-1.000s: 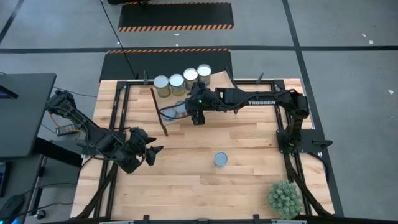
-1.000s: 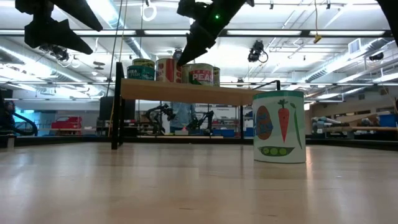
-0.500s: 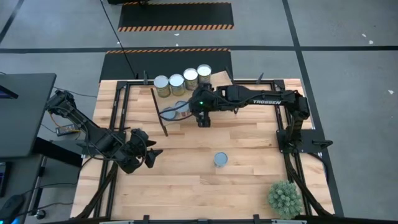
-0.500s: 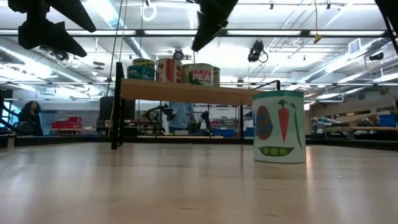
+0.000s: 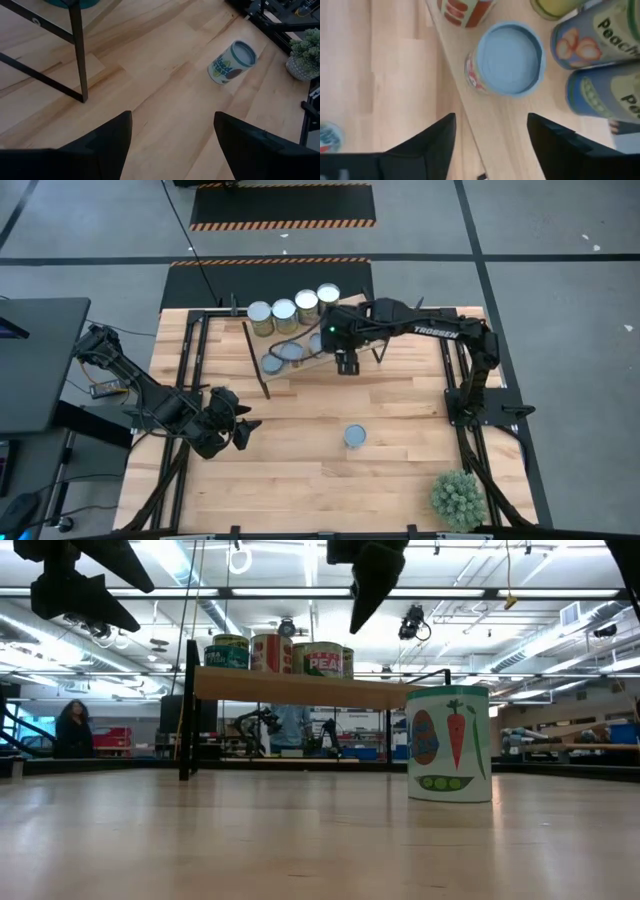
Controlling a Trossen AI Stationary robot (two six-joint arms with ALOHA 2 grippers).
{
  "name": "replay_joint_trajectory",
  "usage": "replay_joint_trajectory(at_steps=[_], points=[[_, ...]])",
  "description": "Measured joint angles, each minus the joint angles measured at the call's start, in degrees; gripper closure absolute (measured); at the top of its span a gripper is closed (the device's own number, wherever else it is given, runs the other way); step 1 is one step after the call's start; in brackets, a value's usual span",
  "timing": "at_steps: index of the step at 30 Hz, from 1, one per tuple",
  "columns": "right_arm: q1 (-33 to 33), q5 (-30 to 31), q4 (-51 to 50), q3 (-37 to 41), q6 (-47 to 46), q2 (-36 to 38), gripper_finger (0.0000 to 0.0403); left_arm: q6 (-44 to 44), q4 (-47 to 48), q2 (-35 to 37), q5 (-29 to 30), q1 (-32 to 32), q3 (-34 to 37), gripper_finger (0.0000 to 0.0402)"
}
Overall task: Pick and place cans onto a shelf
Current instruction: Put the mixed vegetables can on the shelf
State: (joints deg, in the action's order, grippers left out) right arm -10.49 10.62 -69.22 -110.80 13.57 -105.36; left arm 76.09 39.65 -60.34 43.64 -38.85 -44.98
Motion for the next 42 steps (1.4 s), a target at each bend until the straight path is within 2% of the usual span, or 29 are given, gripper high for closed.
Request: replay_joint_trajectory(at_steps=[4, 14, 22, 29, 42], points=[[-3.3, -5.3, 0.9, 0.0, 0.6, 0.1, 0.0181, -0.3, 0.0, 0.0, 0.0, 0.0, 0.0, 0.0116], [-6.9, -5.6, 10.1, 7.5, 5.8, -0.3, 0.0188, -0.3, 0.0, 0.0, 0.0, 0.1, 0.0, 0.0116], [-7.0, -4.3, 16.8, 13.3, 10.8, -0.3, 0.0189, -0.5, 0.0, 0.0, 0.0, 0.1, 0.0, 0.0116], [-5.9, -4.7, 18.9, 13.9, 17.1, -0.3, 0.0189, -0.5, 0.0, 0.0, 0.0, 0.1, 0.0, 0.0116], [-3.8, -6.0, 20.8, 13.9, 19.4, -0.3, 0.0189, -0.4, 0.0, 0.0, 0.0, 0.1, 0.0, 0.0116]])
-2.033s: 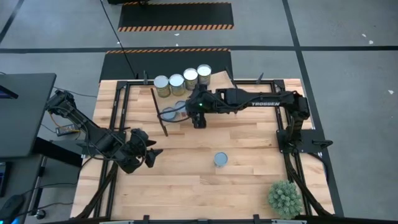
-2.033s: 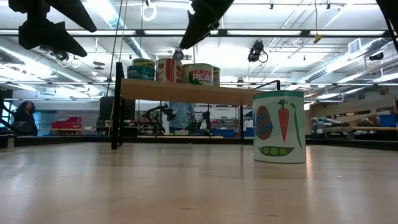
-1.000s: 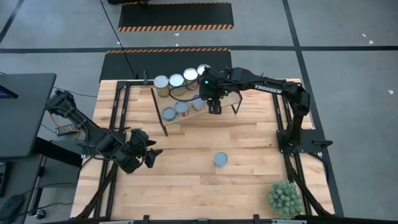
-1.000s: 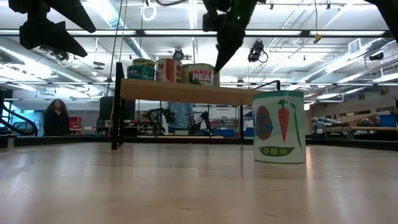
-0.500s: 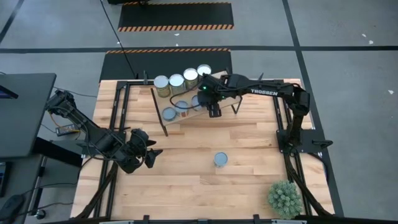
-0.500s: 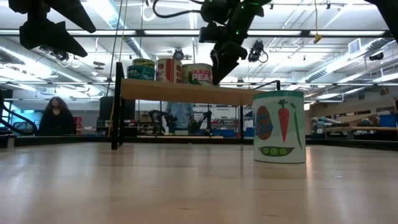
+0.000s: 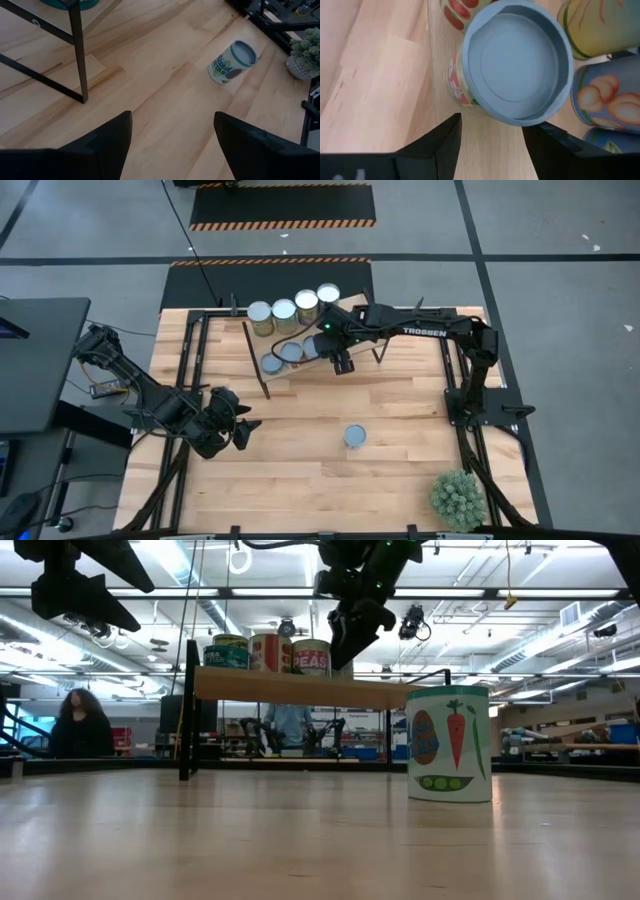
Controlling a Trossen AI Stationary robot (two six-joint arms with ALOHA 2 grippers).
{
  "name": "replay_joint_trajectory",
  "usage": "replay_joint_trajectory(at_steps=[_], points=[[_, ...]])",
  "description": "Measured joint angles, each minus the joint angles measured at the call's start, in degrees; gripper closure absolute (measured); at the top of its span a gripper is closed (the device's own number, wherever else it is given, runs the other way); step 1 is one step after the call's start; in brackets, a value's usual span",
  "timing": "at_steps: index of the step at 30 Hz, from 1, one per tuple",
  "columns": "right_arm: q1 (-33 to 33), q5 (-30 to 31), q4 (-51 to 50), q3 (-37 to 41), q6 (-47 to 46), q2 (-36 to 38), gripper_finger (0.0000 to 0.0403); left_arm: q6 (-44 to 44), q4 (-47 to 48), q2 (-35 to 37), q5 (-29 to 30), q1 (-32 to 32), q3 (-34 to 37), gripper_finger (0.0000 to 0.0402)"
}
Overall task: Pick and place cans onto a shelf
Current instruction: Put the mixed vegetables can on the shelf
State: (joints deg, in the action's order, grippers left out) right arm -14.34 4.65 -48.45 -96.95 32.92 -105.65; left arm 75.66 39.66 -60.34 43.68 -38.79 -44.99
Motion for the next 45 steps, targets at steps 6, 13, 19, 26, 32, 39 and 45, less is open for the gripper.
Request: replay_joint_trajectory(at_steps=[6, 13, 19, 26, 32, 39, 45], points=[[-0.4, 3.7, -3.4, -0.6, -2.7, 0.3, 0.0189, 1.3, -0.1, 0.0, 0.0, 0.0, 0.0, 0.0116], [2.4, 3.6, -9.8, -0.7, -10.2, 2.4, 0.0189, 0.9, -0.1, 0.0, 0.0, 0.0, 0.0, 0.0116], [8.4, 2.7, -10.2, -0.7, -16.1, 4.8, 0.0189, -1.1, -0.1, 0.0, 0.0, 0.0, 0.0, 0.0116], [15.5, -1.6, -13.6, -0.3, -27.8, 4.8, 0.0189, -1.4, 0.0, 0.0, -0.1, 0.0, 0.0, 0.0116], [21.0, -4.3, -14.8, 0.0, -34.1, 4.6, 0.0175, -2.9, 0.0, 0.0, -1.8, 0.0, 0.0, 0.0116], [25.6, -6.2, -12.9, 3.5, -34.1, 4.5, 0.0092, -3.0, 0.0, 0.0, -1.8, 0.0, 0.0, 0.0116], [28.4, -8.9, -8.3, 11.6, -34.9, 4.4, 0.0013, -3.0, 0.0, 0.0, -1.8, 0.0, 0.0, 0.0116]])
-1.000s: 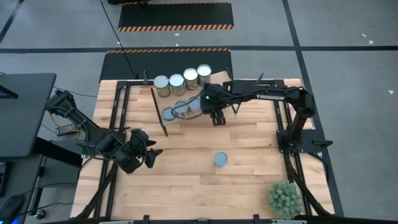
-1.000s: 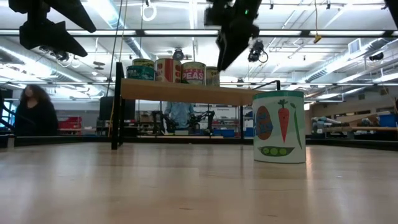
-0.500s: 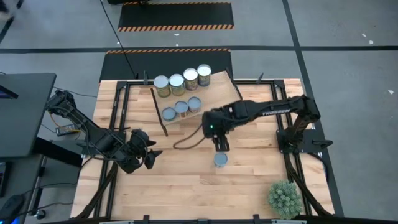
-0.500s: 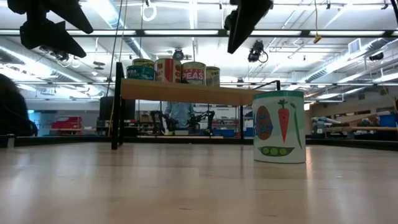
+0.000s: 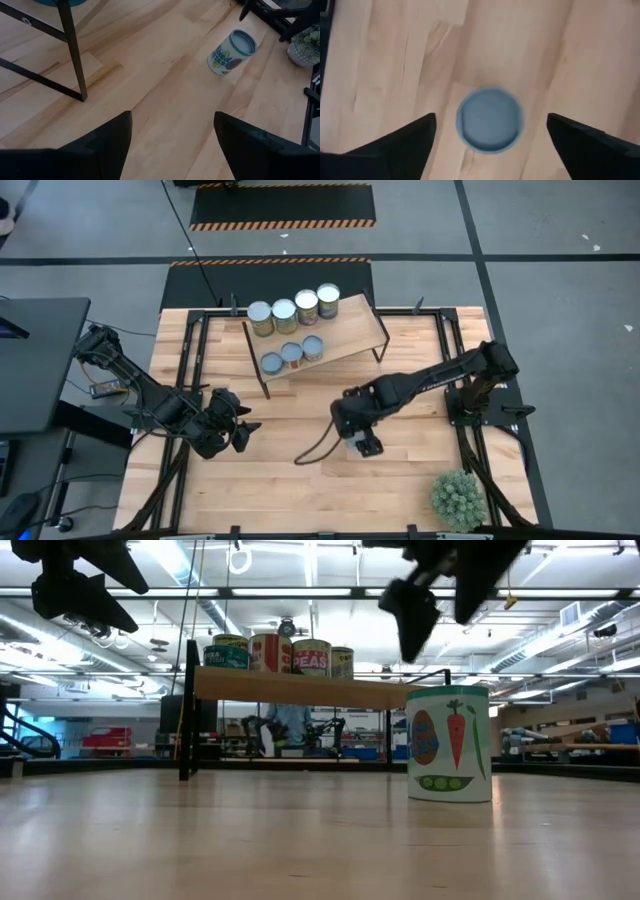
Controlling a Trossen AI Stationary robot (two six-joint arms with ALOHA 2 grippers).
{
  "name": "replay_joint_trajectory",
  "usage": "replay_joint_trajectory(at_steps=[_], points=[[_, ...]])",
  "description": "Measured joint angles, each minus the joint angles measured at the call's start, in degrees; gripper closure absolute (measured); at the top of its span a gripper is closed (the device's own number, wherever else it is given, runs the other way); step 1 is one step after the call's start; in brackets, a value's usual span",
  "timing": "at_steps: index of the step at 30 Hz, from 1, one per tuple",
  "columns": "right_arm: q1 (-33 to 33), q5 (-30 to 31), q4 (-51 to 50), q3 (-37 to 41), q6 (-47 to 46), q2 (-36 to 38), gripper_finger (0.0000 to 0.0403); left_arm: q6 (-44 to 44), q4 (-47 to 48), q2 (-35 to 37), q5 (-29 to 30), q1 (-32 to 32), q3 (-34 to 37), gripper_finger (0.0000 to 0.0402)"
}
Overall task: Pick and place cans onto a shelf
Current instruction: Put the mixed vegetables can on the shelf
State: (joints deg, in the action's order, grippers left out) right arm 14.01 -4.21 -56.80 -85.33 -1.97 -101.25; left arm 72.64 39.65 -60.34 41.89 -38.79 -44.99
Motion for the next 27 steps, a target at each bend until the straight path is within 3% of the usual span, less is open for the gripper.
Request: replay_joint_trajectory(at_steps=[9, 27], points=[[0.8, 1.5, 8.4, 8.5, -0.8, 0.0, 0.0014, -0.5, 0.0, 0.0, 0.0, 0.0, 0.0, 0.0116], [2.1, 3.1, 20.0, 16.9, -0.9, 0.1, 0.0028, -0.4, 0.0, 0.0, 0.0, 0.0, 0.0, 0.0116]])
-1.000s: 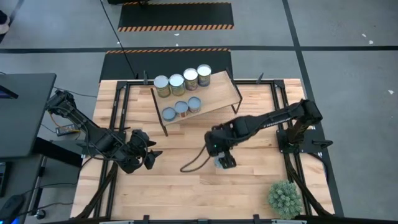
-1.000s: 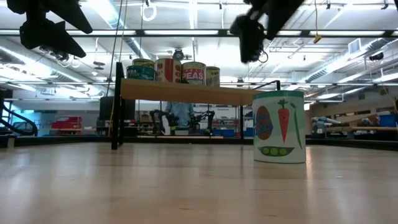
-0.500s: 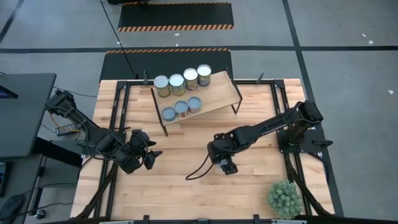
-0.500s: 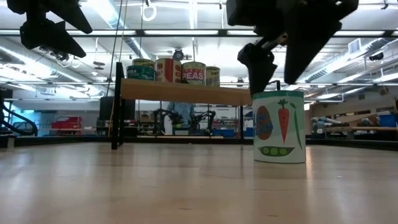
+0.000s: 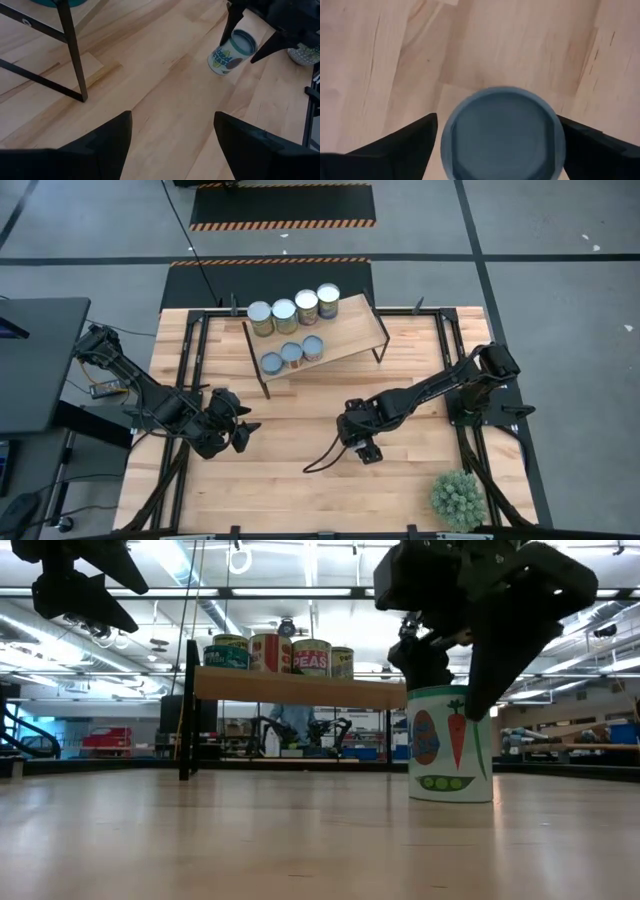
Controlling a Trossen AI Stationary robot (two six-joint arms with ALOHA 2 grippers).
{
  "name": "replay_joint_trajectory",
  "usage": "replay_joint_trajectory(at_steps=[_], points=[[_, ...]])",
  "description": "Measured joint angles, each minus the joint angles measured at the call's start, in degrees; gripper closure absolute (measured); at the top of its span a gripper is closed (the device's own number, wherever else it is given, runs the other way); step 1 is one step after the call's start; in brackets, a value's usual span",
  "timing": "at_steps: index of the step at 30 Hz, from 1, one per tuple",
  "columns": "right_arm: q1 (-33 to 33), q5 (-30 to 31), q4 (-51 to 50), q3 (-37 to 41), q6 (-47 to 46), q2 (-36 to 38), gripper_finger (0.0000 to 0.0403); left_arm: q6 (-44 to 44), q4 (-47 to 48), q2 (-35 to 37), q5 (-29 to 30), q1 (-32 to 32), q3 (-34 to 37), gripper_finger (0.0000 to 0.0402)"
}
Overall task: Pick and place cans onto a shelf
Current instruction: Put the mixed vegetables can on the shelf
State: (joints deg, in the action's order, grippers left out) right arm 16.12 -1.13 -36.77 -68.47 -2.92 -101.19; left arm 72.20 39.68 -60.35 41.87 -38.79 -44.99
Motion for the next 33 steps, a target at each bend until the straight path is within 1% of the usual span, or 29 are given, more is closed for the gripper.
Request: replay_joint_trajectory(at_steps=[5, 9, 10, 13, 16, 21, 27, 33], points=[[0.0, 0.4, 2.6, 1.7, 0.1, 0.0, 0.0067, 0.0, 0.0, 0.0, 0.0, 0.0, 0.0, 0.0116], [-0.3, 1.6, 3.0, 1.4, 0.1, 0.0, 0.0108, 0.1, 0.0, 0.0, 0.0, 0.0, 0.0, 0.0116], [-0.6, 1.5, 2.3, 0.8, 0.2, 0.0, 0.0113, 0.2, 0.0, 0.0, 0.0, 0.0, 0.0, 0.0116], [-1.8, 1.2, -0.5, -2.3, 3.1, 0.0, 0.0113, 0.7, -0.1, 0.0, 0.0, 0.0, 0.0, 0.0116], [-3.9, 1.7, -7.3, -6.9, 8.5, 0.0, 0.0113, 0.7, -0.1, 0.0, -0.1, 0.0, 0.0, 0.0116], [-10.1, 2.5, -18.5, -16.6, 16.2, 0.4, 0.0113, 0.6, -0.6, 0.0, -0.2, 0.0, 0.0, 0.0116], [-18.9, -1.6, -24.5, -27.0, 22.2, 1.1, 0.0113, 0.6, -0.5, 0.0, 0.5, 0.0, 0.0, 0.0116], [-24.1, -1.6, -28.9, -33.0, 27.6, 1.1, 0.0113, 0.5, -0.5, 0.0, 0.7, 0.1, 0.0, 0.0116]])
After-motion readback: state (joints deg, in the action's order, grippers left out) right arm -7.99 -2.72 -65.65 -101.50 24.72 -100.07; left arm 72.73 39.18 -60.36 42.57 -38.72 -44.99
